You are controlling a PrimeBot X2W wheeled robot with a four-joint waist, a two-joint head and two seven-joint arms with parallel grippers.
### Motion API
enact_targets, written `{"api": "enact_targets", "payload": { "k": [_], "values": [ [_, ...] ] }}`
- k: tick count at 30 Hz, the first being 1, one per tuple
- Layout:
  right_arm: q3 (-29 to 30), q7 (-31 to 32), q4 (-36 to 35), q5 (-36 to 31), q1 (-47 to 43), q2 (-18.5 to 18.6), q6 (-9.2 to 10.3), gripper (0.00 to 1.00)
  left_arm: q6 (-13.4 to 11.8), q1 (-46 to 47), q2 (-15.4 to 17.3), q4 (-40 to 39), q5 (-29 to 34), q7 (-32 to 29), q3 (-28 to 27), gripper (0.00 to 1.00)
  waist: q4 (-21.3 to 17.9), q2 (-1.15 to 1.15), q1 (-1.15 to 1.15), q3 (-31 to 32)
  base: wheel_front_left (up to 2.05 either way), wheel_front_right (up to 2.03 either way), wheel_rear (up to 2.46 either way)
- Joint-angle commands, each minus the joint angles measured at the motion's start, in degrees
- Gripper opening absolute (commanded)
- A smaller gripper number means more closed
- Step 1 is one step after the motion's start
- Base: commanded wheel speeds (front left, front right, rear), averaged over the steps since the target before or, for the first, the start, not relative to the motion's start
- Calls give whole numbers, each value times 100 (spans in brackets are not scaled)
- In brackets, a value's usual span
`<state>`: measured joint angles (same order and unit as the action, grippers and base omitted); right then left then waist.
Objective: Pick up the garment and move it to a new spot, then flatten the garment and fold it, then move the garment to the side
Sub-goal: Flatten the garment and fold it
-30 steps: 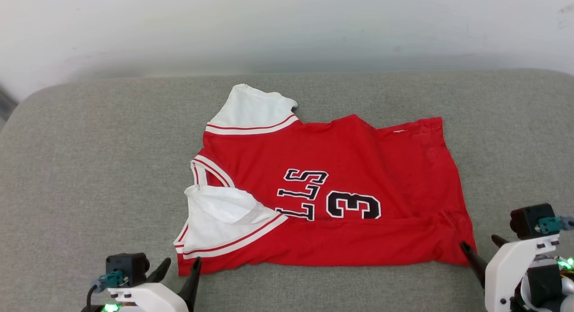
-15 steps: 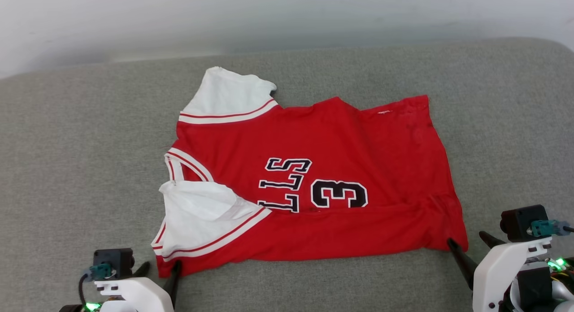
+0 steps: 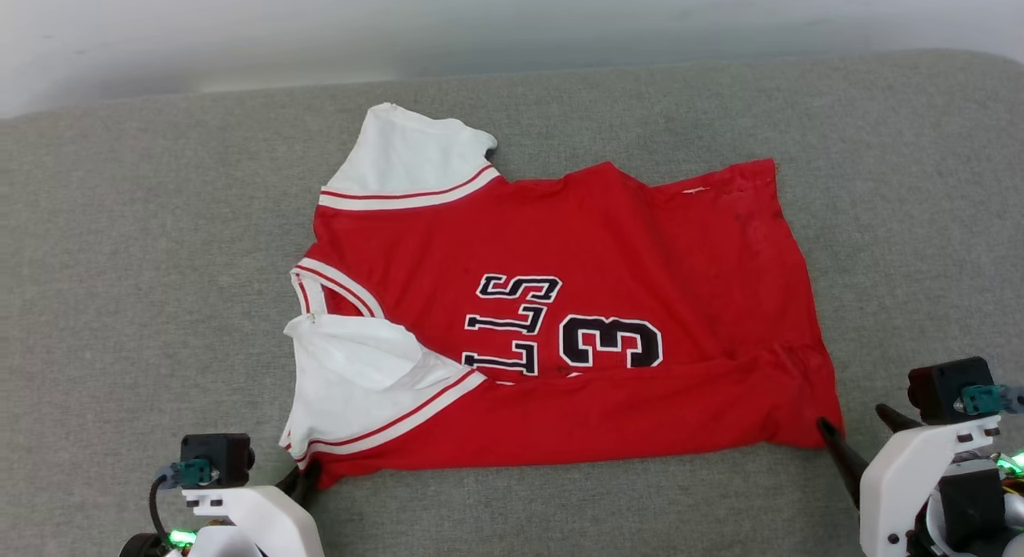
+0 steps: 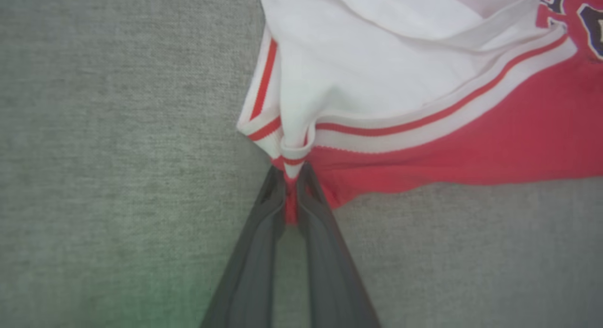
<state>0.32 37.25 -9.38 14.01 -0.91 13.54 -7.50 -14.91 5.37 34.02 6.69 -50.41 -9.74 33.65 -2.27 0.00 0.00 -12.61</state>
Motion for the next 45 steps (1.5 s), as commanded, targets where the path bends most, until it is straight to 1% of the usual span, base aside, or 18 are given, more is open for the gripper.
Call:
{"api": "enact_targets", "payload": {
  "k": [1, 4, 9, 14, 17, 25, 26, 27, 28, 32, 35, 36, 40, 45],
  "values": [
    [20, 13, 19, -73, 9, 64, 2, 100, 48, -229, -139, 146, -55, -100, 240, 0, 93, 0, 0, 96, 0, 0, 0],
    [76, 98, 178, -138, 24, 104, 2, 100, 85, -221, -140, -41, -60, 47, 149, 0, 228, 0, 0, 218, 0, 0, 0],
    [199, 240, 540, -162, 85, 47, 2, 100, 24, -190, 15, -467, 73, 217, 60, 0, 469, 0, 0, 312, 0, 0, 0],
    [165, 353, 976, -120, 249, 63, 2, 100, -30, -242, 177, -947, 179, 179, 83, 0, 657, 0, 0, 201, 0, 0, 0],
    [196, 318, 1229, -128, 366, 95, 2, 100, -68, -215, 250, -1164, 229, 137, 95, 0, 735, 0, 0, 98, 0, 0, 0],
    [287, 323, 1867, -229, 431, -2, 6, 100, -120, -74, 319, -1437, 343, 90, 127, 0, 864, 0, 0, -134, 0, 0, 0],
    [279, 321, 1930, -218, 412, -7, 6, 80, -121, -61, 325, -1453, 351, 88, 130, 0, 871, 0, 0, -153, 0, 0, 0],
    [272, 314, 1984, -211, 399, -9, 6, 27, -119, -48, 331, -1459, 354, 70, 135, 0, 876, 0, 0, -163, 0, 0, 0],
    [256, 310, 2037, -208, 389, -4, 6, 0, -119, -41, 342, -1455, 356, 51, 143, 0, 876, 0, 0, -161, 0, 0, 0],
    [277, 231, 2058, -147, 387, 31, 5, 0, -128, -130, 406, -1377, 345, 8, 162, 0, 827, 0, 0, -52, 0, 0, 0],
    [340, 193, 1976, -111, 346, 144, 6, 0, -103, -257, 462, -1305, 315, -30, 206, 0, 769, 0, 0, 106, 0, 0, 0],
    [398, 208, 1833, -20, 268, 248, 6, 0, -72, -367, 526, -1270, 335, -50, 263, 0, 710, 0, 0, 297, 0, 0, 0],
    [473, 367, 1507, 118, 19, 367, 6, 0, -51, -624, 650, -1269, 261, -84, 335, 0, 638, 0, 0, 550, 0, 0, 0],
    [666, 686, 996, 248, -574, 410, 6, 0, -20, -1045, 717, -1249, 138, -67, 432, 0, 553, 0, 0, 758, 0, 0, 0]
  ]
}}
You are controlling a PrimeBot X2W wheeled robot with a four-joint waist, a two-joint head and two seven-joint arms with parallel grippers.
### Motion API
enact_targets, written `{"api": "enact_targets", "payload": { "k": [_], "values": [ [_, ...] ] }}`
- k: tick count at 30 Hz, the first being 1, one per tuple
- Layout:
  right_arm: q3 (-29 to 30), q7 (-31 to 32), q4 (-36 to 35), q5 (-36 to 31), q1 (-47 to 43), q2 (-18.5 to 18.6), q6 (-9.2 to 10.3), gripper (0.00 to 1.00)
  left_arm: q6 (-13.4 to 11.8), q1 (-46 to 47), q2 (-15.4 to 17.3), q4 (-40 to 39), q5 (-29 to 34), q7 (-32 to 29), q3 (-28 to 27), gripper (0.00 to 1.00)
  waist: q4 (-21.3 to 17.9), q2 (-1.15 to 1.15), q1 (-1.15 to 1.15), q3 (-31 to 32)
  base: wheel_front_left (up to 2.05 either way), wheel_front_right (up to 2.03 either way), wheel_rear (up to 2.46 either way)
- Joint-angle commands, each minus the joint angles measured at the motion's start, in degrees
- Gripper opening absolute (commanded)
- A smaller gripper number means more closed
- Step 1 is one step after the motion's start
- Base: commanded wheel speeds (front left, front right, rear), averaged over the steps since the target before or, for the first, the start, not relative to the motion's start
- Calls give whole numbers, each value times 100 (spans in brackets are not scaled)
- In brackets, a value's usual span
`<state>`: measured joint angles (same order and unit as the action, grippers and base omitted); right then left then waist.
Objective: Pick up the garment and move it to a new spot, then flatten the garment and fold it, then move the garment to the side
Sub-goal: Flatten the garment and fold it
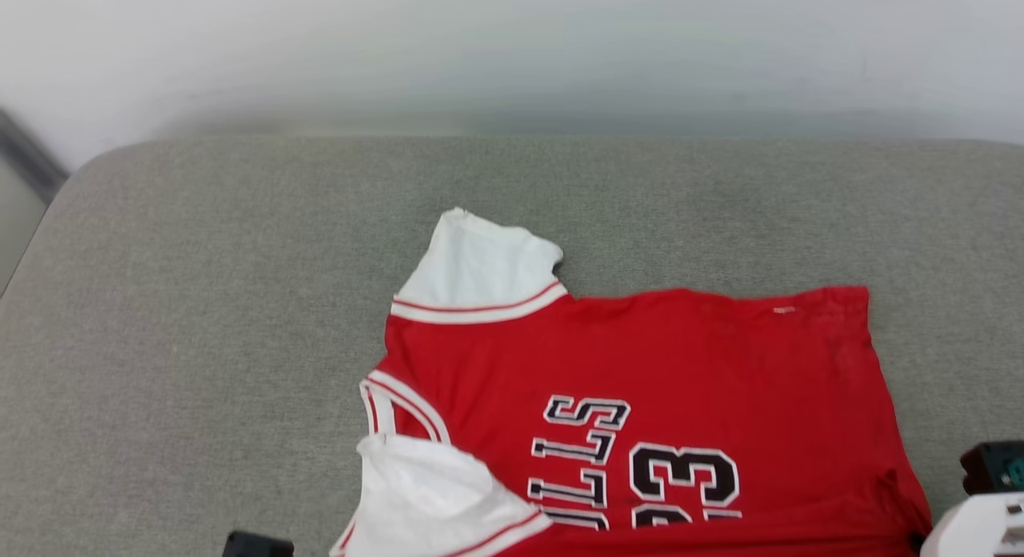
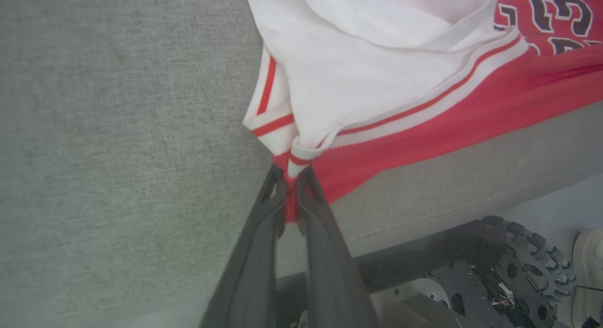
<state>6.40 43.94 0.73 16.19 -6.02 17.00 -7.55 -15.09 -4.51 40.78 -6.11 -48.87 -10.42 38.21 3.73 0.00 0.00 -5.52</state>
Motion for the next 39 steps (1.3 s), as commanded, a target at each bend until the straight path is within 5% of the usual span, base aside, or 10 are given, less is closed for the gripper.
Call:
{"api": "enact_targets", "payload": {
  "k": [1, 9, 10, 11, 12, 22, 30, 39],
  "values": [
    [106, 65, -111, 40, -169, 40, 12, 0, 8, -122, 42, 43, -38, 5, -2, 0, -61, 0, 0, 72, 0, 0, 0],
    [179, 287, -475, 47, -722, -185, 11, 0, 95, -390, -147, 297, -184, 123, 118, 1, -177, 0, 0, 122, 0, 0, 0],
    [145, 276, -468, 61, -718, -211, 11, 31, 112, -378, -176, 346, -194, 151, 120, 42, -187, 0, 0, 120, 0, 0, 0],
    [96, 259, -461, 71, -710, -212, 10, 78, 127, -364, -201, 384, -200, 161, 127, 75, -194, 0, 0, 121, 0, 0, 0],
    [55, 258, -438, 74, -706, -203, 10, 100, 134, -341, -212, 422, -180, 173, 139, 100, -201, 0, 0, 123, 0, 0, 0],
    [102, -446, -540, 8, -351, -169, 8, 100, 114, -83, -237, 433, 11, 858, -189, 100, -197, 0, 0, 264, 0, 0, 0],
    [31, -2091, -836, 106, 205, -285, 8, 100, 201, 247, -417, 121, 425, 2278, -730, 100, -261, 0, 0, 344, 0, 0, 0],
    [-138, -3720, -912, 22, 542, -399, 8, 100, 438, 698, -740, -123, 985, 2555, -1107, 100, -482, 0, 0, 169, 0, 0, 0]
  ]
}}
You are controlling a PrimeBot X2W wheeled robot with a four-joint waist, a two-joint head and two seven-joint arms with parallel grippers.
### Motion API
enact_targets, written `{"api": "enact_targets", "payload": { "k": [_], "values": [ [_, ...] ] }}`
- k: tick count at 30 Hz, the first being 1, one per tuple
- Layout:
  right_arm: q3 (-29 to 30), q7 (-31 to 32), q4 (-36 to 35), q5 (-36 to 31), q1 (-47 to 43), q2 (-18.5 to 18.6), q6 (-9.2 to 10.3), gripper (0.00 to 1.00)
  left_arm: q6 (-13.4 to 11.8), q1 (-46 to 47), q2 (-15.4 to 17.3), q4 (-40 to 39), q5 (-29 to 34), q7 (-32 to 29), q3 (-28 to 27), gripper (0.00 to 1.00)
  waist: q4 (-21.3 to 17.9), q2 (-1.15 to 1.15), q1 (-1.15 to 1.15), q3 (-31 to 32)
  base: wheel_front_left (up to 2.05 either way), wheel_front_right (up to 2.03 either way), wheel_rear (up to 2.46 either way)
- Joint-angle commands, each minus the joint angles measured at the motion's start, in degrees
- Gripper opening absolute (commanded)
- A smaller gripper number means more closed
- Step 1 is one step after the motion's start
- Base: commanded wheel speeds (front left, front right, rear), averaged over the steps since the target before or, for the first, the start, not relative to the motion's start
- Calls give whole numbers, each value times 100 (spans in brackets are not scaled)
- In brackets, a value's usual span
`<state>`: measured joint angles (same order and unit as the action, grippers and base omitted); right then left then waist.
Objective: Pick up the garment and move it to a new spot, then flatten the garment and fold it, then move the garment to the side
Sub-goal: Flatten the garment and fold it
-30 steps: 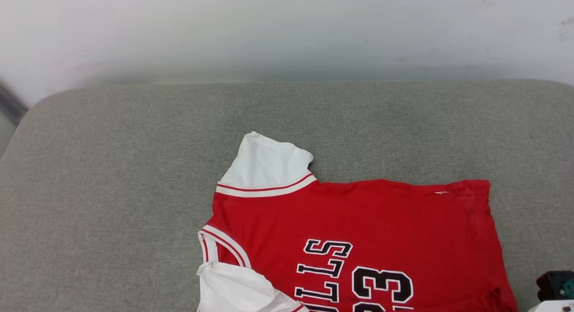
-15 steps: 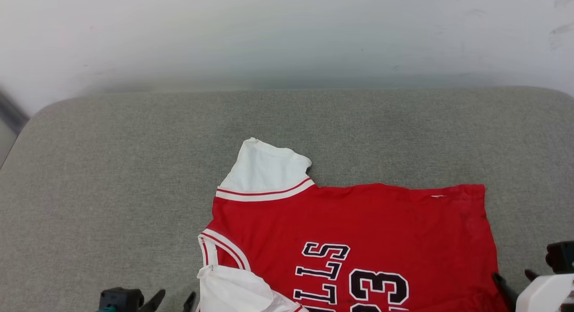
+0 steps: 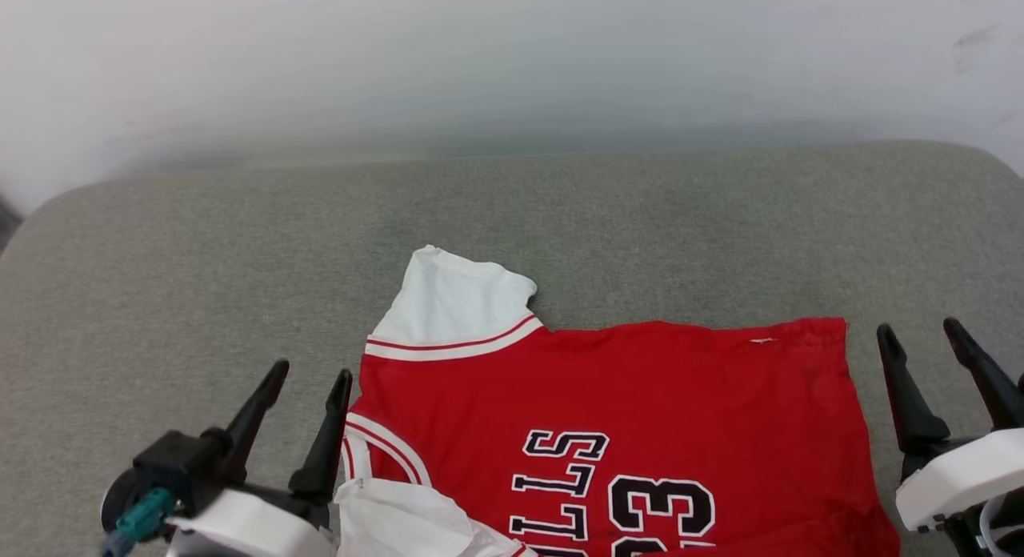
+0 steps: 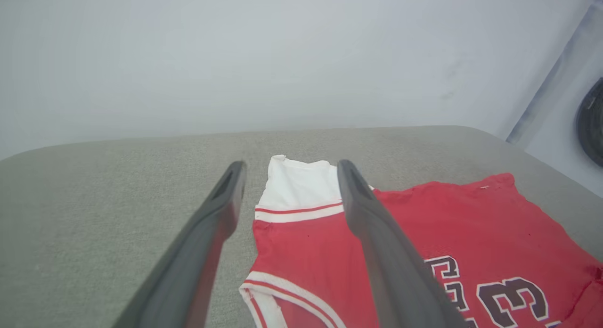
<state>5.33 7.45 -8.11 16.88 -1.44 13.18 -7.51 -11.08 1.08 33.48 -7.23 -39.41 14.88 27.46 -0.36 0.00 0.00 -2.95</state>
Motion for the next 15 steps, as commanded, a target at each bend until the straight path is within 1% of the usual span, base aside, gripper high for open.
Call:
{"api": "enact_targets", "payload": {
  "k": [1, 4, 5, 9, 11, 15],
  "values": [
    [-79, -149, -27, -53, 126, -23, 4, 100, 88, 242, 3, 12, 64, 27, -52, 100, -125, 0, 0, -151, 0, 0, 0],
    [-174, -317, -30, -105, 242, -29, 3, 100, 272, 677, 108, 123, 102, -93, -78, 100, -301, 0, 0, -373, 0, 0, 0],
    [-174, -317, -30, -105, 242, -29, 3, 100, 272, 677, 108, 123, 102, -93, -78, 100, -301, 0, 0, -373, 0, 0, 0],
    [-314, -460, -69, -198, 430, -102, 3, 100, 585, 1494, 356, 320, 119, -564, -101, 100, -590, 0, 0, -774, 0, 0, 0],
    [-337, -518, -53, -235, 505, -141, 3, 100, 799, 1941, 469, 447, 29, -933, -81, 100, -731, 0, 0, -982, 0, 0, 0],
    [-436, -660, -10, -248, 693, -234, 3, 100, 1151, 2831, 779, 762, -164, -1989, -9, 100, -1023, 0, 0, -1402, 0, 0, 0]
  ]
}}
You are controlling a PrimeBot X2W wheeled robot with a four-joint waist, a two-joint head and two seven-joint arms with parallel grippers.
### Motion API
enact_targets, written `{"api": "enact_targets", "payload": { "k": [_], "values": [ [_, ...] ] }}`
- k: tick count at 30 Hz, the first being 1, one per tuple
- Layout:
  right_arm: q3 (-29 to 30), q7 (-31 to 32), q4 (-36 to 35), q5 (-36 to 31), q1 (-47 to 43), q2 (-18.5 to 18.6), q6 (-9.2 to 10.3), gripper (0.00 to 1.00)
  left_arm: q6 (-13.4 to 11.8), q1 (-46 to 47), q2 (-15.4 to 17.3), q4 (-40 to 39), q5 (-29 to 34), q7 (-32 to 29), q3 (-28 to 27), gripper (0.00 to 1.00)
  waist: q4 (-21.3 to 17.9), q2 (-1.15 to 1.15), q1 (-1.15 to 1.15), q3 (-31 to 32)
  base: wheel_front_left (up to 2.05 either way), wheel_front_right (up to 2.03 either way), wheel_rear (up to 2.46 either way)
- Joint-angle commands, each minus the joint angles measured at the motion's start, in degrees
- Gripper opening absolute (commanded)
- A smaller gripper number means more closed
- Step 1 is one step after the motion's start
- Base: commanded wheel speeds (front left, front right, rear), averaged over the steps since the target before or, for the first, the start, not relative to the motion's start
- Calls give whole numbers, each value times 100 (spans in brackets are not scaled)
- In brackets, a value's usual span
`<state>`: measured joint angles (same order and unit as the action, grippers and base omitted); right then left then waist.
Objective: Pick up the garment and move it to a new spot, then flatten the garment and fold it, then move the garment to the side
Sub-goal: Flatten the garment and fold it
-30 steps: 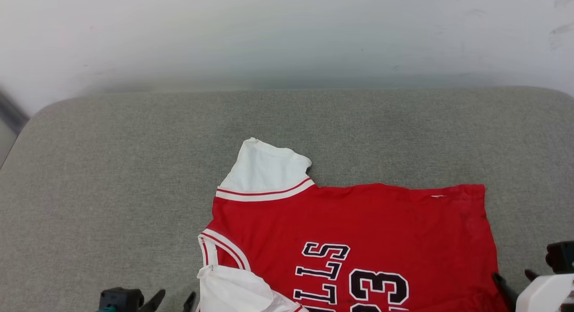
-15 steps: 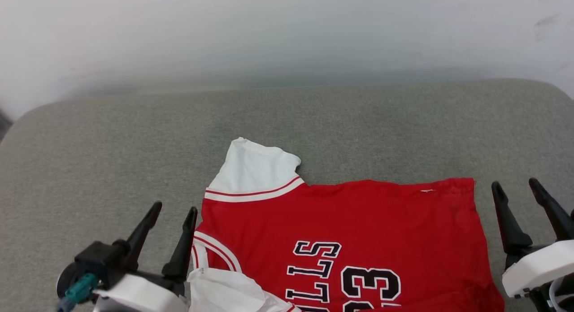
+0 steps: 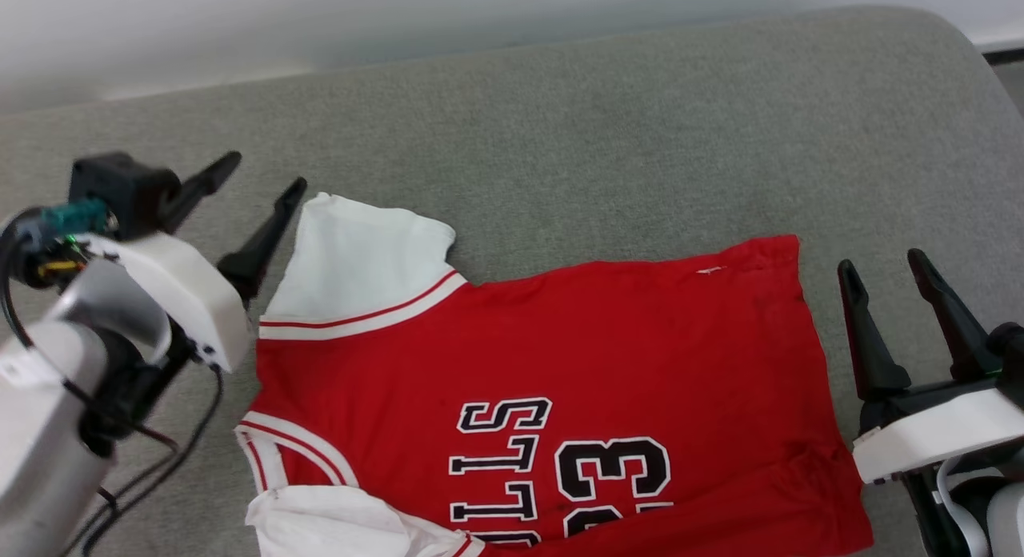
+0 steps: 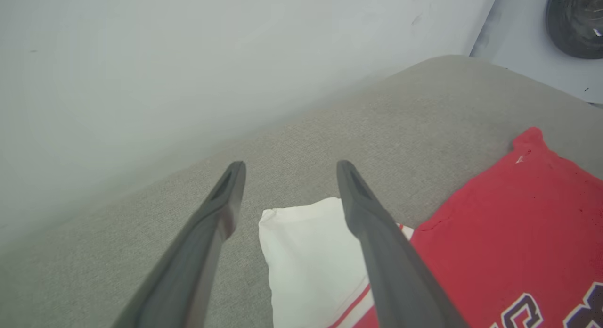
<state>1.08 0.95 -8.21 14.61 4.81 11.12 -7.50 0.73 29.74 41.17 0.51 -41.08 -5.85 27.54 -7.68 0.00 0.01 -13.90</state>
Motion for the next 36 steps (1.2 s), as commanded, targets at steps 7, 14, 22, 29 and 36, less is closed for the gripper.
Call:
{"api": "enact_targets", "payload": {
  "k": [7, 14, 22, 29, 36],
  "values": [
    [-205, -271, 159, -66, 333, -181, 2, 100, 454, 1363, 449, 816, -498, -2114, 276, 100, -706, 0, -1, -877, 0, 0, 0],
    [-378, -448, 376, -84, 547, -291, 2, 100, 361, 2118, 659, 1416, -916, -4076, 505, 100, -1007, 0, -1, -1259, 0, 0, 0],
    [-470, -595, 578, -113, 654, -388, 2, 100, 162, 2313, 809, 1736, -791, -4792, 708, 100, -1175, 0, -1, -1522, 0, 0, 0],
    [-451, -567, 679, -181, 680, -345, 2, 100, 141, 2029, 643, 1871, -972, -4717, 728, 0, -1100, 0, -1, -1443, 0, 0, 0],
    [-470, -223, 633, -227, 674, -49, 2, 100, 270, 1995, 381, 1788, -924, -3694, 533, 0, -786, 0, -1, -999, 0, 0, 0]
  ]
}}
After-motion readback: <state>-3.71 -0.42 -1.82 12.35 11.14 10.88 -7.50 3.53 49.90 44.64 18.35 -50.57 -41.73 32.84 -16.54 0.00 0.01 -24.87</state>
